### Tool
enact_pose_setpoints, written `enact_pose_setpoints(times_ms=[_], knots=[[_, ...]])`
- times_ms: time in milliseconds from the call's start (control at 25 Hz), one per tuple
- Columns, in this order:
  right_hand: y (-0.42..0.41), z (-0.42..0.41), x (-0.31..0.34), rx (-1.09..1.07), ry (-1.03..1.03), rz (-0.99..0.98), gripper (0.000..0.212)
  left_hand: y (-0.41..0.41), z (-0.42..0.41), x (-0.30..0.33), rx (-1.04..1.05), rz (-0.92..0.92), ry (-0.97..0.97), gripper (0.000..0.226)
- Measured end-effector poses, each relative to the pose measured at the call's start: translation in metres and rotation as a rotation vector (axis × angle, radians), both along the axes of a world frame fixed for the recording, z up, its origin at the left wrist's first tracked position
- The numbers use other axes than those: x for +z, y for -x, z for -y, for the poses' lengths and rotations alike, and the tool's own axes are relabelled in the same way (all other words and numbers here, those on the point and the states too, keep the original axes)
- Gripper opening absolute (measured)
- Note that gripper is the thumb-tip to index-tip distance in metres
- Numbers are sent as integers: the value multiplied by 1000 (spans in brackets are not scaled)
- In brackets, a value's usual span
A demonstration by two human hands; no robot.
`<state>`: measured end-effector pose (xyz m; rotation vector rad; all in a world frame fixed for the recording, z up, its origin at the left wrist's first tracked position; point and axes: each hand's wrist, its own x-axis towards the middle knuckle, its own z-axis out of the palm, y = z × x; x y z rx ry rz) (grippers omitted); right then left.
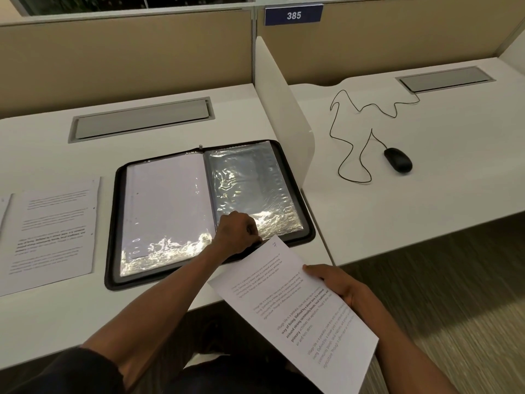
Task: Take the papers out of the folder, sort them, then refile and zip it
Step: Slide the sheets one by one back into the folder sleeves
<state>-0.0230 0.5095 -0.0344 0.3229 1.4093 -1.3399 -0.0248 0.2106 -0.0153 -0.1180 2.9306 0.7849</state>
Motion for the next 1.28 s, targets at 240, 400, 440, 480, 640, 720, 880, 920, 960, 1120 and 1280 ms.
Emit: enact_pose_setpoints(times_ms=[240,400,440,480,640,720,880,920,960,1120,1280], knots=[[3,3,0,-22,30,6,51,-1,7,-11,120,16,-196,37],[3,3,0,4,47,10,55,1,7,-11,153,-16,-258,36],[4,3,-1,9,48,9,55,0,5,-9,136,-25,-231,29],[4,3,0,14,50,6,54,1,4,-7,114,-35,-207,19],[7,4,10,10,49,-25,46,1,-1,-4,23,-91,-158,6],[11,3,15,5,25,-49,45,0,-4,-3,-45,-154,-73,10],[18,-1,17,27,-66,-81,49,3,-11,-3,-232,-221,114,15],[19,-3,17,34,-76,-78,49,4,-12,-4,-277,-218,136,12],[19,-5,17,43,-84,-76,49,5,-12,-6,-308,-216,142,12],[21,-9,17,65,-66,-61,53,4,-13,-3,-360,-211,158,18],[23,-8,20,56,-42,-36,50,5,-10,-7,-423,-184,145,25]])
